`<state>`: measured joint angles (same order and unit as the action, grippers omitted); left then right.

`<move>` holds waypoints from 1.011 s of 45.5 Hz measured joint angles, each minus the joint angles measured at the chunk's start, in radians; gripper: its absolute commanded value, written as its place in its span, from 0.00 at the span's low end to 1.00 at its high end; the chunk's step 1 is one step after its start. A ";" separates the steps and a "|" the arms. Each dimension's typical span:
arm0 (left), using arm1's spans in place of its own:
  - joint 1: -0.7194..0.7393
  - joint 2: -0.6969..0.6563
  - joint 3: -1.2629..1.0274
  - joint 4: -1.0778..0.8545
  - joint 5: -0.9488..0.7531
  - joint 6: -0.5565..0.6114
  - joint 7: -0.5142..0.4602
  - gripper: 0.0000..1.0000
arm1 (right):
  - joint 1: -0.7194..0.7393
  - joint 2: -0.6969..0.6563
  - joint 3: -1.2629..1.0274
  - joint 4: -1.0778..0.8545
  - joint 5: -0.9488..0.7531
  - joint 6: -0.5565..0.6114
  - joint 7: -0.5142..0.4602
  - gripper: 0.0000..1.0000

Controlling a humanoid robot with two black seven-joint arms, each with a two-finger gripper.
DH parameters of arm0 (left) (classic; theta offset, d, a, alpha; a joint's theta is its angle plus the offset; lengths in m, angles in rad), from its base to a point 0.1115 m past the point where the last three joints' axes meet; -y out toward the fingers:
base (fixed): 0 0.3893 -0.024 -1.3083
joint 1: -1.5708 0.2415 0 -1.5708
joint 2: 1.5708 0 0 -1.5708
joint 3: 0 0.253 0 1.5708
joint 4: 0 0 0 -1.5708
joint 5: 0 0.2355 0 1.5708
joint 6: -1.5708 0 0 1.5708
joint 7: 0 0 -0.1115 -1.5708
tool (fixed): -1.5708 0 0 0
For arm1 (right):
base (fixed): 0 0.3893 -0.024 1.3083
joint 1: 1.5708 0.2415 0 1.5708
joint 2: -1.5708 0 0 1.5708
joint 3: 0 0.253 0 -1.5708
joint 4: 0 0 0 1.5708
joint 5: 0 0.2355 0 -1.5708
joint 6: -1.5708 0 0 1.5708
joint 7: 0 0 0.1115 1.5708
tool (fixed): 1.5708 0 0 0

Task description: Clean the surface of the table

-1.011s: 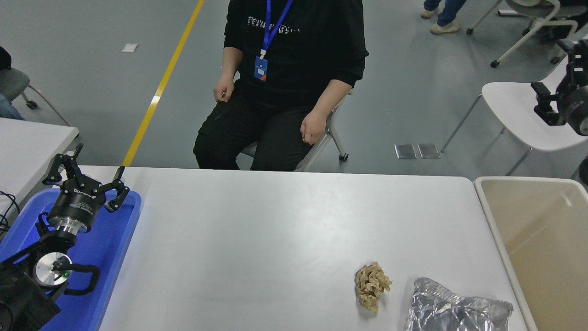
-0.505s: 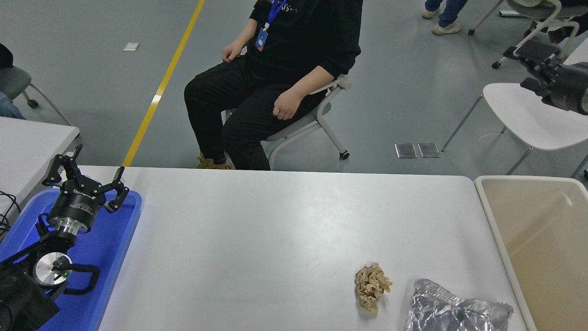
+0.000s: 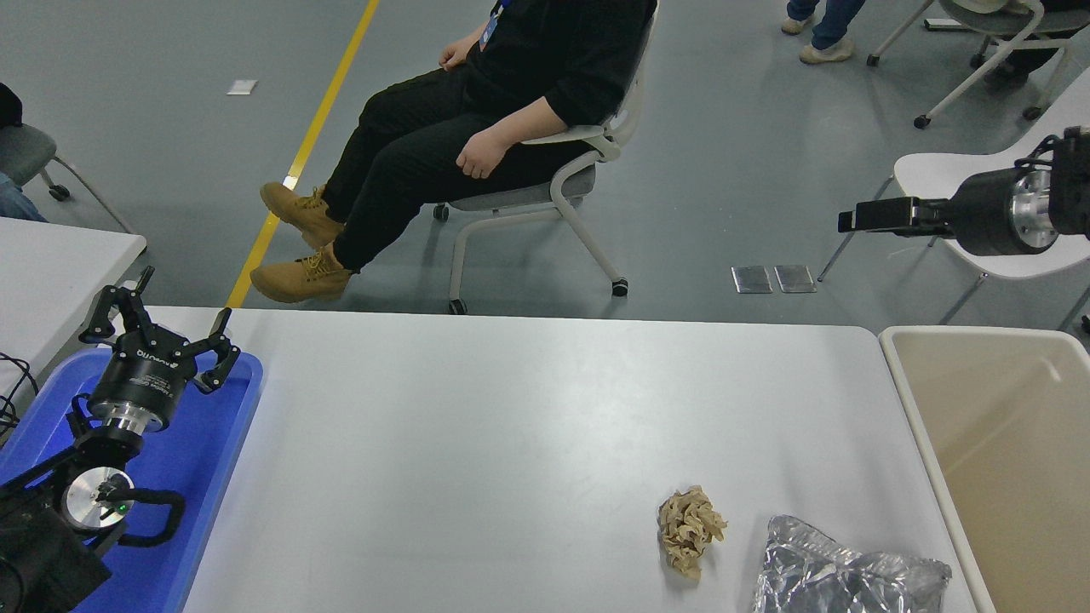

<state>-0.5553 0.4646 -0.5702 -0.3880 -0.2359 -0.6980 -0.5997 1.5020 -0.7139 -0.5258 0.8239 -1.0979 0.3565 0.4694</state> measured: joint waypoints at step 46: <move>0.000 0.000 0.000 0.000 0.000 0.000 0.000 1.00 | -0.271 -0.383 -0.056 0.215 -0.084 -0.008 0.042 0.99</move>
<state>-0.5553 0.4645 -0.5697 -0.3881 -0.2363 -0.6980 -0.5998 1.2308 -1.0972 -0.5817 1.0387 -1.1815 0.3482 0.5117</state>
